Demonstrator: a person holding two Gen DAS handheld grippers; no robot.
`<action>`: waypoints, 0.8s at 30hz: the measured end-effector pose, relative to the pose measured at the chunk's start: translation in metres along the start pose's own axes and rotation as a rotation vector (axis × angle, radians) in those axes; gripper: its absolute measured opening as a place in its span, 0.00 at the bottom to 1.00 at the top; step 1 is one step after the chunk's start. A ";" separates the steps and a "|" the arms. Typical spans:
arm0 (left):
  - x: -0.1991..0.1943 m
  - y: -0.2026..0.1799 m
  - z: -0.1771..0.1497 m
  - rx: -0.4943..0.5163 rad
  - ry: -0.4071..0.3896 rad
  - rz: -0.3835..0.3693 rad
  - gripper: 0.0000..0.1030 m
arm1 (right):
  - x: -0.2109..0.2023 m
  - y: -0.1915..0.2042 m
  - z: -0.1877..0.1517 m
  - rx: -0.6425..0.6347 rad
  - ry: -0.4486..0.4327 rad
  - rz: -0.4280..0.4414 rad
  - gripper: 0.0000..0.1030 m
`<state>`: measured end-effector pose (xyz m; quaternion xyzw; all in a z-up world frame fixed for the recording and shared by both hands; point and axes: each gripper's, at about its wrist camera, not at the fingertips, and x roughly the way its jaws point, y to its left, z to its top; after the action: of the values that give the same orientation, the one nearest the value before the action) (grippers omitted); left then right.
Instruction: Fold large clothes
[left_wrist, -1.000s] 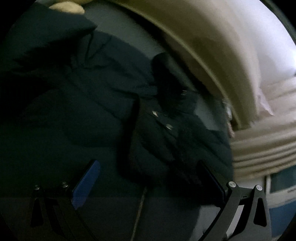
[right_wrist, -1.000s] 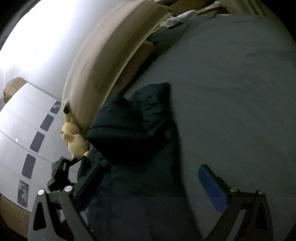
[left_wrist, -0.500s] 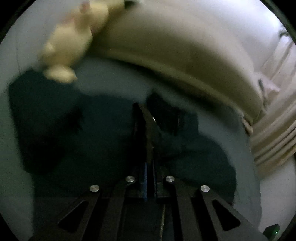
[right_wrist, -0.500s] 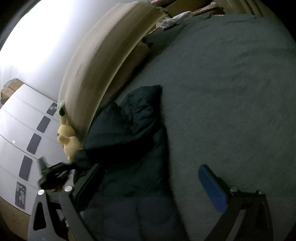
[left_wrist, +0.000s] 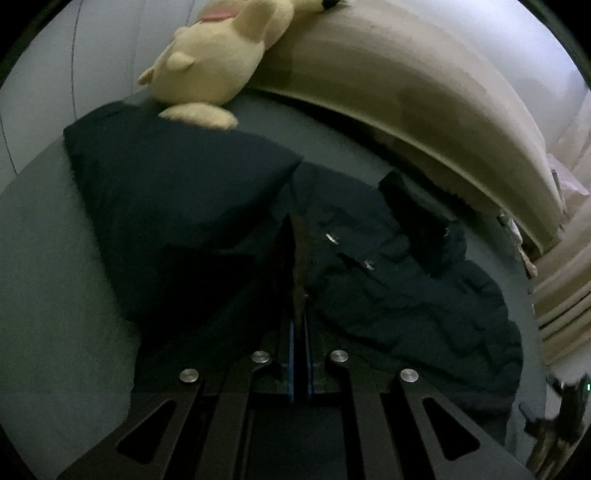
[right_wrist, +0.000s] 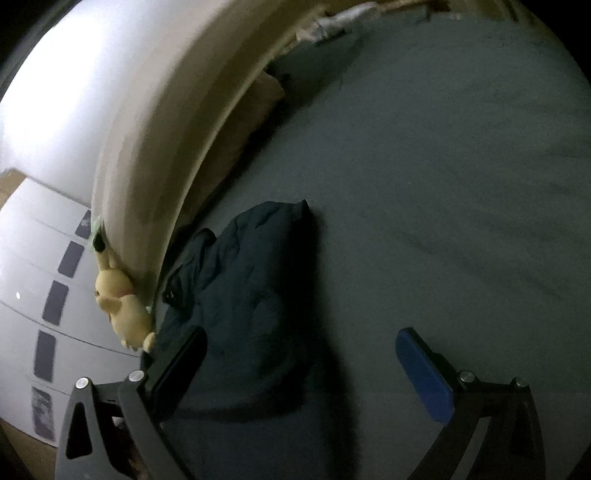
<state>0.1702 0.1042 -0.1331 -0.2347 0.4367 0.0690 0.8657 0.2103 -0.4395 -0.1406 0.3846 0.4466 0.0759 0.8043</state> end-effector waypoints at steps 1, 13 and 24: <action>0.001 0.003 -0.004 0.000 0.003 0.005 0.04 | 0.007 0.001 0.005 0.001 0.006 -0.006 1.00; 0.007 0.019 -0.024 0.014 0.014 0.012 0.04 | 0.085 0.043 0.050 -0.102 0.114 -0.057 0.22; 0.012 0.013 -0.013 0.092 0.018 0.035 0.04 | 0.071 0.056 0.029 -0.249 0.041 -0.182 0.62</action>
<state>0.1641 0.1086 -0.1537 -0.1876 0.4512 0.0617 0.8703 0.2873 -0.3838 -0.1402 0.2384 0.4832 0.0654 0.8399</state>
